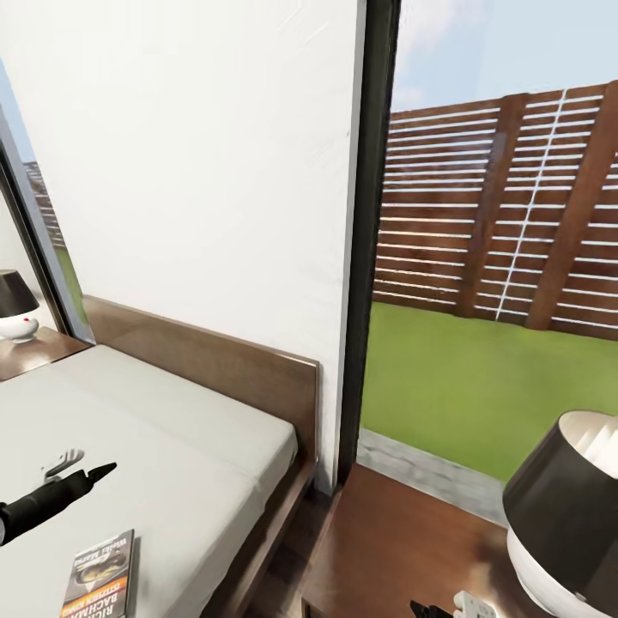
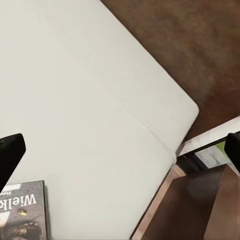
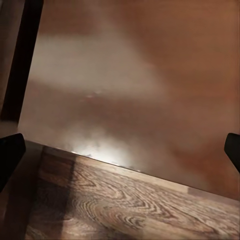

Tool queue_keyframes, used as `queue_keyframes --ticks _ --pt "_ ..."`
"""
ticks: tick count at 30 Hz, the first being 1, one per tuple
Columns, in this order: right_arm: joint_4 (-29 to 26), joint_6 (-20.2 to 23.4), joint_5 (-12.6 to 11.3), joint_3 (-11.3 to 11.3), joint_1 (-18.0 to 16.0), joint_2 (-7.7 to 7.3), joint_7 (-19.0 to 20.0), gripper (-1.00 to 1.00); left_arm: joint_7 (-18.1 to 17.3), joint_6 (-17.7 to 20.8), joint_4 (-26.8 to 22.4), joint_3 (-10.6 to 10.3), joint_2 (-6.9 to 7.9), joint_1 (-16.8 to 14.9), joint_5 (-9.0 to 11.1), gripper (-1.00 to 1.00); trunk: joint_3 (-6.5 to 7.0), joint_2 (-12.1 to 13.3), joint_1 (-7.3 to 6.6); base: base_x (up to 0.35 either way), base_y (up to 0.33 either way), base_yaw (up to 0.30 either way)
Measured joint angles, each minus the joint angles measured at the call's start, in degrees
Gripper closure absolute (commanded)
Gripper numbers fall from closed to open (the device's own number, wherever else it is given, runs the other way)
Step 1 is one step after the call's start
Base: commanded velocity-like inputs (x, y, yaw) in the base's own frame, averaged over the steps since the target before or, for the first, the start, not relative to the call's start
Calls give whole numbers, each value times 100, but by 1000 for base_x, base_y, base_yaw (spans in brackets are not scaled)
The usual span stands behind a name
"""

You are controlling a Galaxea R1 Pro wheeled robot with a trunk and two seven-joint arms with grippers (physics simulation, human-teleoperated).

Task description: In the bedroom, move the book from the bed onto either nightstand, and place the two sandals side by side next to the bed.

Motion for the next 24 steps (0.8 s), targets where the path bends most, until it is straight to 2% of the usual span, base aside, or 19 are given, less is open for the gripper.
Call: queue_keyframes --ticks 3,8,14,20,24 --pt "0 0 0 0 0 0 0 -100 3 0 -1 -2 -10 0 -3 -100 54 120 -66 0 0 0" --pt "0 0 0 1 0 0 -4 -100 1 0 1 4 -121 1 -7 -100 54 122 -67 0 0 0" --pt "0 0 0 0 1 0 -3 -100 0 -28 6 2 -134 1 -7 -100 54 122 -67 0 0 0" --pt "0 0 0 0 0 0 -3 -100 4 -322 439 -30 -237 1 -48 -100 162 361 -198 0 0 0" --pt "0 0 2 0 0 0 -4 -100 17 -991 1035 -185 -348 2 -284 -100 233 522 -285 0 0 0"
